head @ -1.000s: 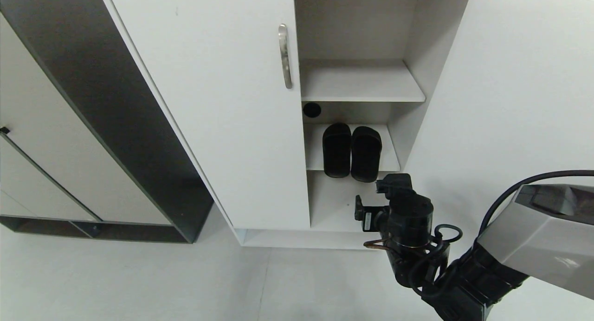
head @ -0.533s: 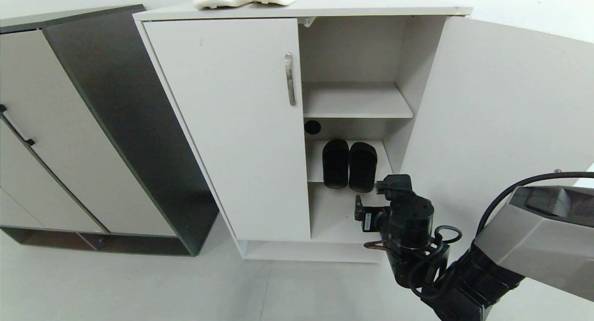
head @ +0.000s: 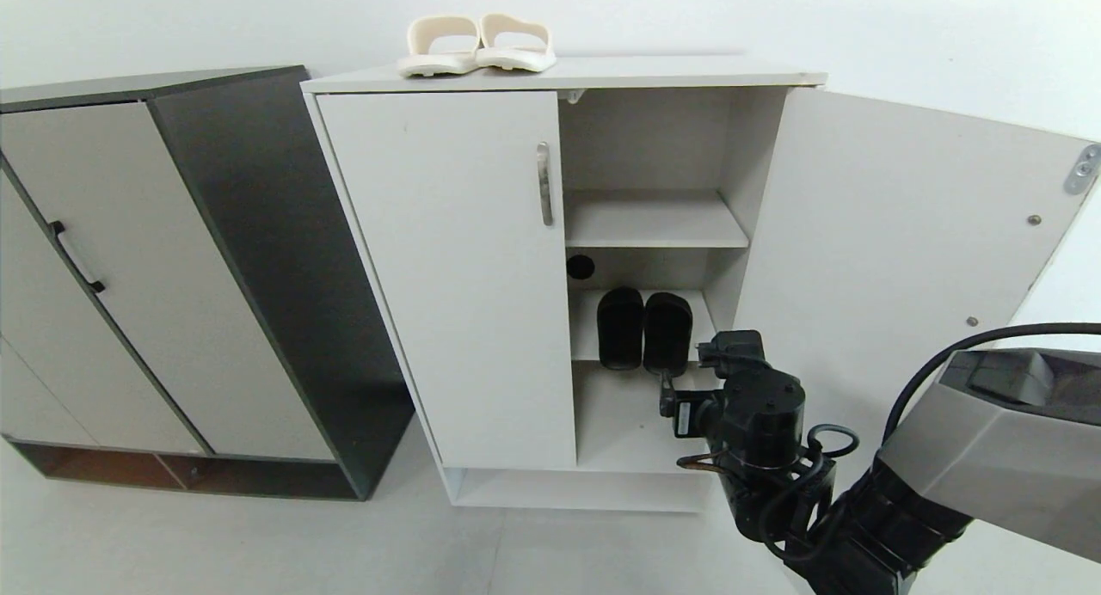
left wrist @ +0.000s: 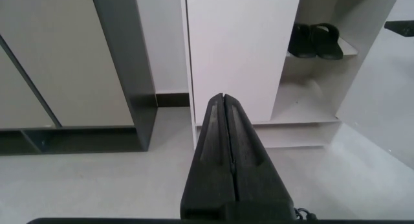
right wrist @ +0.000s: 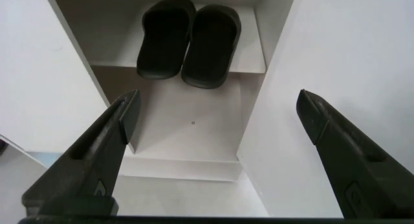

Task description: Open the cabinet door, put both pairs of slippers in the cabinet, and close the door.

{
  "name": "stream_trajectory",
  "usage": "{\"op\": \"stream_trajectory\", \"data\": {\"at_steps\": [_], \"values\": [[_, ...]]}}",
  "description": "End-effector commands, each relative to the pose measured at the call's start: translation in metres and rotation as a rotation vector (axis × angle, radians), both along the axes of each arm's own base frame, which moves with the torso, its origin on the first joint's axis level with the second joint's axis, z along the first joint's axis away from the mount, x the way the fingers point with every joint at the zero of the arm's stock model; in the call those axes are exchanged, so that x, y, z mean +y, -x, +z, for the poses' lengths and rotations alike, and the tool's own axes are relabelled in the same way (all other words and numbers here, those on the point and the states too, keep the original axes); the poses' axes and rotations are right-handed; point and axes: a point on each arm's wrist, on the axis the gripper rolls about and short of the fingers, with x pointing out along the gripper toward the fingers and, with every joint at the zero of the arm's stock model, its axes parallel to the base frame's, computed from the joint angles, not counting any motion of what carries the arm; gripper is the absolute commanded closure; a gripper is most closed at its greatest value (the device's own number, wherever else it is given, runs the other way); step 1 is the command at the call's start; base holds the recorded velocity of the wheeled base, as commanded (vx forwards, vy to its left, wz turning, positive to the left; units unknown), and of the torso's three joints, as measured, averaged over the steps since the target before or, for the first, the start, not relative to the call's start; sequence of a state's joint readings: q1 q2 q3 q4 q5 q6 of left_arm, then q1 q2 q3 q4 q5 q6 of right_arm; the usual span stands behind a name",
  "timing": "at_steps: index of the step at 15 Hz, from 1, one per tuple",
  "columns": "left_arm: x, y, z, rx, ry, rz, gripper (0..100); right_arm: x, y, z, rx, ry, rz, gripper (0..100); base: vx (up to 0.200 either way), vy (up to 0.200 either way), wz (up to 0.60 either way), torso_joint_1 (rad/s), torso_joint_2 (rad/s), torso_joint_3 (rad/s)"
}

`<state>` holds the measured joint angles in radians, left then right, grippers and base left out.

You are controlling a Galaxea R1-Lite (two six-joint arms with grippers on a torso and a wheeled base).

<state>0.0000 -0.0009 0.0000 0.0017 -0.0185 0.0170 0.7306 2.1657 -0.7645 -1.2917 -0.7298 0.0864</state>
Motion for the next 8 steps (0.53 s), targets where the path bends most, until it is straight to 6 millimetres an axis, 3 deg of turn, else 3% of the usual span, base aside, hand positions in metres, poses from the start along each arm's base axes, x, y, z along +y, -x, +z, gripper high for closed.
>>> {"op": "stream_trajectory", "data": {"at_steps": [1,5,8], "values": [[0.0,-0.0001,0.0,0.001,0.0,-0.001,100,0.0004,0.0001,-0.0013,0.003,0.003,0.001,0,0.0,0.0,0.0,0.0,0.0,0.0],[0.0,-0.0001,0.0,0.001,0.0,0.0,100,0.0008,0.0005,-0.0013,0.003,0.003,0.002,0,0.0,0.0,0.0,0.0,0.0,0.0],[0.0,-0.0001,0.0,0.001,0.0,0.0,100,0.0001,0.0013,-0.0026,0.007,0.007,0.002,0,0.0,0.2,0.0,0.001,0.0,0.002]]}}
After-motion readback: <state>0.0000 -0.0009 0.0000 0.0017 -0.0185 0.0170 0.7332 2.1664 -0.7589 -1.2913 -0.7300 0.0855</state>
